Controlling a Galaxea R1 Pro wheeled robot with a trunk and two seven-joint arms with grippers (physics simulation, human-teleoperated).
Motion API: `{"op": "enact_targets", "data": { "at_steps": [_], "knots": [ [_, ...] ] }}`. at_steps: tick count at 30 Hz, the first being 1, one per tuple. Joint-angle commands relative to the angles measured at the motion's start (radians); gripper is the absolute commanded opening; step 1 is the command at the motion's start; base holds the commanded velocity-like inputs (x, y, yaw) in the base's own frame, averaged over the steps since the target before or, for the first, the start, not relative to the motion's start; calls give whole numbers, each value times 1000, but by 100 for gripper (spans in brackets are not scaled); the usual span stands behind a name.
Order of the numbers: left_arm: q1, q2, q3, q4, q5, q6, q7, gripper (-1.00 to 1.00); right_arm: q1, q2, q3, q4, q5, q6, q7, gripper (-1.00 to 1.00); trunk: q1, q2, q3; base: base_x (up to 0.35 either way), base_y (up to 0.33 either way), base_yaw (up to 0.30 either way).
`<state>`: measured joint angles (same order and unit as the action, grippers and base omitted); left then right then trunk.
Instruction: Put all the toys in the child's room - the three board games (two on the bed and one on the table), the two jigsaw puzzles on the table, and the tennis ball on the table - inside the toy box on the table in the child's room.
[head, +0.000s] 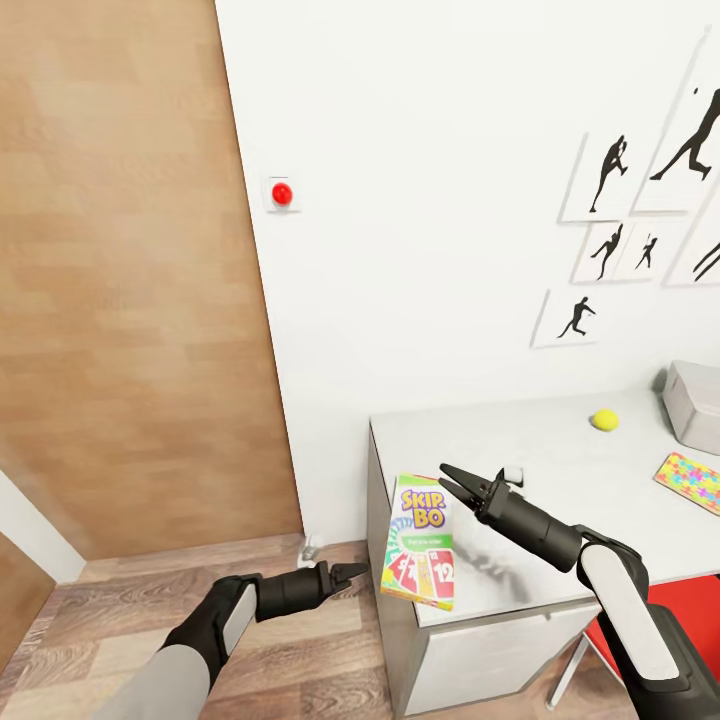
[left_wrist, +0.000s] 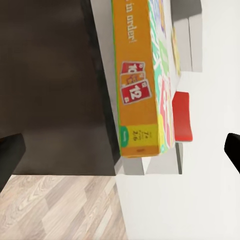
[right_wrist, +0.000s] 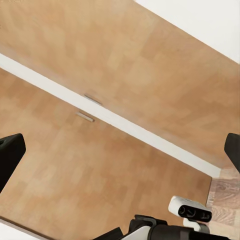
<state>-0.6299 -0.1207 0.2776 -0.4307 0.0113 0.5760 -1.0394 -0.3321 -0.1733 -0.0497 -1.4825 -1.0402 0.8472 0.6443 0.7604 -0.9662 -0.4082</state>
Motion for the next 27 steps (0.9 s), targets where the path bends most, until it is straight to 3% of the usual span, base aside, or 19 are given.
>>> {"op": "enact_targets", "data": {
  "at_steps": [1,27],
  "knots": [
    [-1,-1,5,0,0,10,-2,100,-1,0,-1,0,-1,5,1,100,0,-1,-1,0,0,0],
    [-1,-7,3,0,-1,8,-2,100,-1,0,-1,1,-1,1,0,100,0,-1,-1,28,-64,0]
  ]
}}
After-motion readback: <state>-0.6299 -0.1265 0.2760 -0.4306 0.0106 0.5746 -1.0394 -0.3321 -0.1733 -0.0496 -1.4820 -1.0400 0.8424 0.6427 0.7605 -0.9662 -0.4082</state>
